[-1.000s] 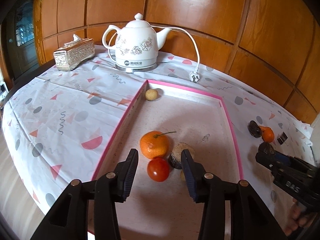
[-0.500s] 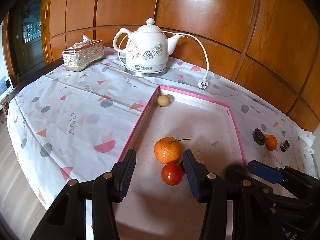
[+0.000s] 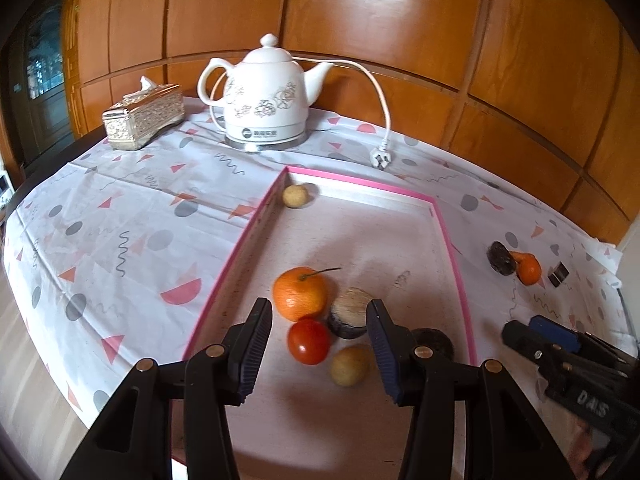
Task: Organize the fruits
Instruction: 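Drop the tomato into the pink tray with the left tool while the right tool drops the dark fruit, then move both open tools back toward the remaining fruits on the cloth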
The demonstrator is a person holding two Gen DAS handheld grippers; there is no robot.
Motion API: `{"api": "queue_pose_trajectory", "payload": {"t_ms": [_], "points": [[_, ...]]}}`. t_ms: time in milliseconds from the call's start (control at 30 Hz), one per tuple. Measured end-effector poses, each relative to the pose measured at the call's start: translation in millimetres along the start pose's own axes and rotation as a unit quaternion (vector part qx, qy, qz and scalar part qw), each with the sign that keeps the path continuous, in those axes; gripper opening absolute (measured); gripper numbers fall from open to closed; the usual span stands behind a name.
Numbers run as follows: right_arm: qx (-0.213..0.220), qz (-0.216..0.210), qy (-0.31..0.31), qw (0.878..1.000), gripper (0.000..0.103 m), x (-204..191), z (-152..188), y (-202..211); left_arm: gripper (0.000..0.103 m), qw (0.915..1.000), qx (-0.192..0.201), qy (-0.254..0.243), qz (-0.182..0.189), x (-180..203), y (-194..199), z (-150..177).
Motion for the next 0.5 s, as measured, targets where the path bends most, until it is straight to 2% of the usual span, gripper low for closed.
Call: {"api": "queue_pose_trajectory", "payload": {"t_ms": [267, 500], "points": [[0.001, 0.042, -0.094, 0.995, 0.055, 82, 16, 3, 0.050, 0.9993, -0.006, -0.032, 0.015, 29, -2, 0], [0.007, 0.056, -0.124, 0.991, 0.055, 119, 13, 4, 0.050, 0.9977, -0.013, -0.060, 0.029, 56, -5, -2]]}}
Point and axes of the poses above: each gripper's, at about its wrist camera, not at the fingertips, and y roughly against the way its jaws point, x to its right, z to its underside, the point moved 10 cm from there along -y, roughly the way its jaws point, and after that the axes turned 14 degrees about -x, right-handed, at the moved point
